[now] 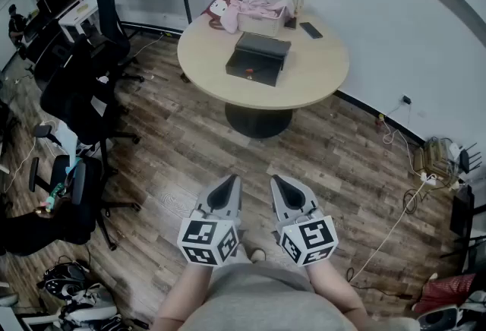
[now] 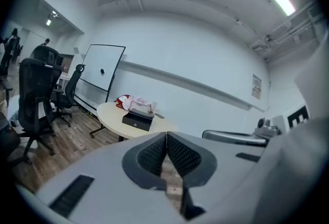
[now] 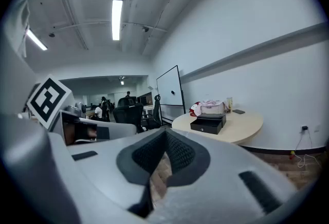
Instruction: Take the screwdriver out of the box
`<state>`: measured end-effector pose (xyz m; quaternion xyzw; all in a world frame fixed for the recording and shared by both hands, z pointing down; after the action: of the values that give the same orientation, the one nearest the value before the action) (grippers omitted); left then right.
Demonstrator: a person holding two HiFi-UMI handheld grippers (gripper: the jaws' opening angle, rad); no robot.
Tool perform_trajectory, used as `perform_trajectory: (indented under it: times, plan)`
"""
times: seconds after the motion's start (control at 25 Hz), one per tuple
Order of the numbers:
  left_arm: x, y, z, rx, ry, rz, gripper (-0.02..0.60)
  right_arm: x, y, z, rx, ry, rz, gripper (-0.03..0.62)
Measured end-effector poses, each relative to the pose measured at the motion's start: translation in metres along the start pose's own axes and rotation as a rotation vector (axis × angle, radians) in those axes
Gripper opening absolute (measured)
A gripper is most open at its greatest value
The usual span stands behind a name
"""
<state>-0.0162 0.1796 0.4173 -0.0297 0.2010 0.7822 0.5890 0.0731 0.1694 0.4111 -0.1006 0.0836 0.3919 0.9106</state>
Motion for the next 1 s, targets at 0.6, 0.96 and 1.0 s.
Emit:
perform_trajectory:
  times: [0.6,0.96,1.0]
  plan:
    - [0.043,-0.027,0.011,0.008,-0.017,0.004,0.005,0.048,0.033,0.004,0.029,-0.006,-0.029,0.0]
    - [0.045,-0.043,0.015,0.026,-0.029,-0.011,0.005,0.062,0.023,0.006,-0.016,-0.012,-0.078,0.0]
    - [0.045,-0.046,0.017,0.021,-0.025,-0.006,0.005,0.062,0.021,0.008,-0.024,-0.008,-0.086,0.0]
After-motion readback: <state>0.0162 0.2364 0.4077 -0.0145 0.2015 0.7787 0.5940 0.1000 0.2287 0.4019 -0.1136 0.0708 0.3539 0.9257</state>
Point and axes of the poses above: the fingertips, and each gripper's own axes: x backward along the fingers, y to its left, z out of its underside, the point moved 1 cm from there along x, backward along the fingers, and after that the axes turned 5 degrees about y, right-handed, at the moved point
